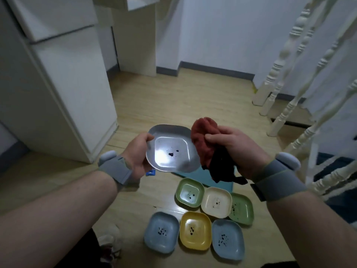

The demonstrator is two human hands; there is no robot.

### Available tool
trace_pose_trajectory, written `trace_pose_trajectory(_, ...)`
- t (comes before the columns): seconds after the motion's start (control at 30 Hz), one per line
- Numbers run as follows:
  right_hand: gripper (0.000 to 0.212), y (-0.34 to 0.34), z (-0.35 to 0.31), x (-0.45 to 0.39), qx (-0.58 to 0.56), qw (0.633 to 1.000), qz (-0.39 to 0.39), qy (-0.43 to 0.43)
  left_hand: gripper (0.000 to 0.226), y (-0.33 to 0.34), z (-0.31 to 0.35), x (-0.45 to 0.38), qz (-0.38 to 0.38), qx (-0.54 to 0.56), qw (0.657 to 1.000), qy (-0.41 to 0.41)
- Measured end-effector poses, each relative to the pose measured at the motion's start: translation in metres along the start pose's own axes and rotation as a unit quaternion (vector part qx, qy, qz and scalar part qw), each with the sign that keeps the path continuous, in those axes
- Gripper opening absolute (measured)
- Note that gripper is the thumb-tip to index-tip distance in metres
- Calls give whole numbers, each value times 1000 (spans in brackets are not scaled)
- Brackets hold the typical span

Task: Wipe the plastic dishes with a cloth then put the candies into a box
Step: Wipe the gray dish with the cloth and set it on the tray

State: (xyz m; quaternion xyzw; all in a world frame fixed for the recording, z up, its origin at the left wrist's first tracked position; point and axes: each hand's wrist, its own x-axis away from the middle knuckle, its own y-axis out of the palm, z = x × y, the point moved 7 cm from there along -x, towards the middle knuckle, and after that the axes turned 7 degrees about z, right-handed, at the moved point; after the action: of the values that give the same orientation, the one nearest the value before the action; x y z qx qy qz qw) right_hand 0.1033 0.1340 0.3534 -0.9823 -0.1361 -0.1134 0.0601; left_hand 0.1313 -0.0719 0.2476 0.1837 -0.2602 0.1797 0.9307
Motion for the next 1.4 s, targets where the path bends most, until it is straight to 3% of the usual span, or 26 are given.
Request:
trace_pose_trajectory(0.17,39,-2,12,-3,33,998,47,-5,42,22,-9,-5,-64,32,997,-40)
trace_pose_trajectory(0.23,43,-6,10,-8,95,992,62,-54,47,32,-11,-7,-88,13,995,-44)
trace_pose_trajectory(0.27,41,-9,5,-10,178,976,82,-98,50,36,-12,-8,-101,8,994,-47)
trace_pose_trajectory(0.37,30,3,-4,-12,435,869,112,-205,51,47,-13,-12,-136,18,989,-55)
trace_pose_trajectory(0.47,30,22,8,-24,535,806,137,-211,47,60,-14,-12,-148,20,988,-36)
trace_pose_trajectory(0.53,32,30,14,-32,544,794,156,-223,54,67,-15,-11,-159,26,987,-26)
trace_pose_trajectory(0.7,29,54,19,-41,524,798,127,-271,73,72,-24,-11,-187,31,981,-49)
trace_pose_trajectory(0.97,25,84,51,-24,480,839,-73,-245,66,48,-24,-24,-134,-25,990,-33)
trace_pose_trajectory(1.07,28,81,54,-20,499,830,-126,-217,80,47,-23,-22,-120,-33,992,-19)
trace_pose_trajectory(1.13,28,60,36,-25,488,845,-70,-208,82,50,-20,-19,-126,-25,992,-18)
trace_pose_trajectory(1.2,23,31,18,-32,462,862,42,-206,75,54,-18,-17,-136,-26,990,-20)
trace_pose_trajectory(1.27,23,19,15,-37,485,842,127,-200,74,60,-22,-13,-150,-26,988,-28)
trace_pose_trajectory(1.33,26,30,21,-39,489,832,142,-219,70,67,-30,-10,-161,-30,986,-31)
trace_pose_trajectory(1.4,26,50,27,-35,469,837,107,-261,67,68,-32,-10,-151,-18,988,-30)
